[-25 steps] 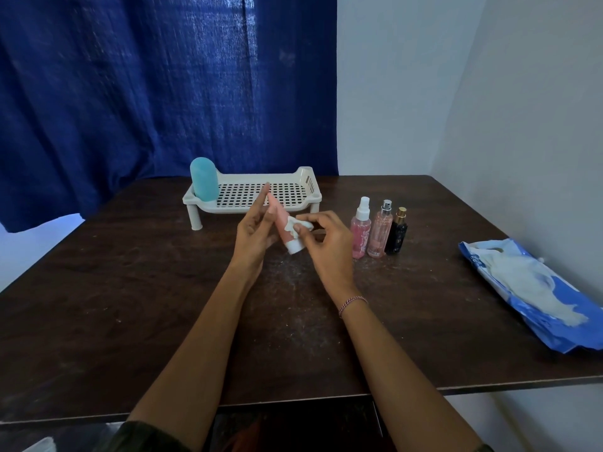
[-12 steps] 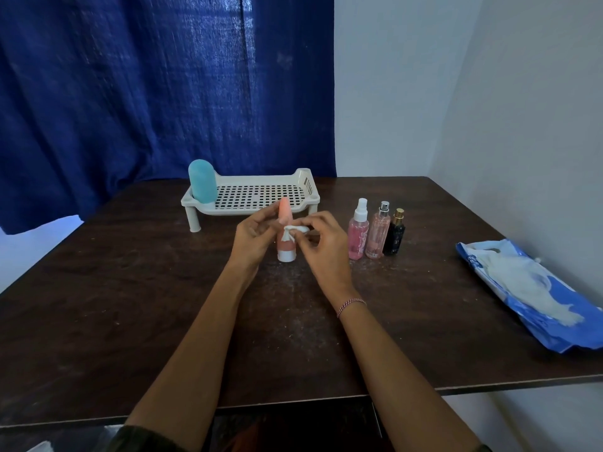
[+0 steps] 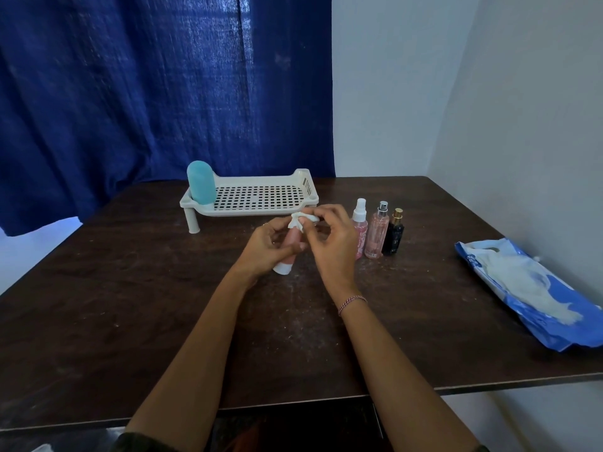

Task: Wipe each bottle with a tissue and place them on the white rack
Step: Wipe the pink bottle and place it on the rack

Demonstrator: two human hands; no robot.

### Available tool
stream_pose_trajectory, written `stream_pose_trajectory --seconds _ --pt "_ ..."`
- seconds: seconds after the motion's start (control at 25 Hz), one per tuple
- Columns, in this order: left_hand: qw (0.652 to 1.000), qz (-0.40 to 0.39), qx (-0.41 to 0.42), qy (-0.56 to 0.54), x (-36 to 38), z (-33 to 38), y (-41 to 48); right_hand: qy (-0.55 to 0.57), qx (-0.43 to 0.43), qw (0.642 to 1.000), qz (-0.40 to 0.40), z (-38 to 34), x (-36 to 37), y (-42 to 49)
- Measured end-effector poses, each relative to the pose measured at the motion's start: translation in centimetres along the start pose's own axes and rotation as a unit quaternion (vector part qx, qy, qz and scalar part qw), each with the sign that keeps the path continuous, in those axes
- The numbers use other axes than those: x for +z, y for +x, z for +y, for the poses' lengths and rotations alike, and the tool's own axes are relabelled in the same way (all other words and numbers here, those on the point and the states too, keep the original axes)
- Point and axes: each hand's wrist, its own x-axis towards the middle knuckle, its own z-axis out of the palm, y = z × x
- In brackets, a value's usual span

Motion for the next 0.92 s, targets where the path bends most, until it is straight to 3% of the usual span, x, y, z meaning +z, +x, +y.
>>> stream_pose_trajectory --seconds 0.28,0.44,0.68,0.92 --pt "0.985 0.027 0.029 0.169 -0.4 0.8 0.2 0.009 -0.016 0.999 -0.031 0.1 0.1 0.0" --pt "0.979 0.041 0.054 0.19 -0.9 0.9 0.3 0.02 0.002 1.0 -0.019 0.1 0.2 0.1" --pt "0.995 0.063 0.034 0.072 -1.4 0.8 0.1 0.047 0.067 0.997 0.007 0.3 0.1 0.5" --pt "0.991 0.114 0.023 -0.068 -1.6 1.6 -0.2 0.061 0.129 0.988 -0.052 0.4 0.2 0.5"
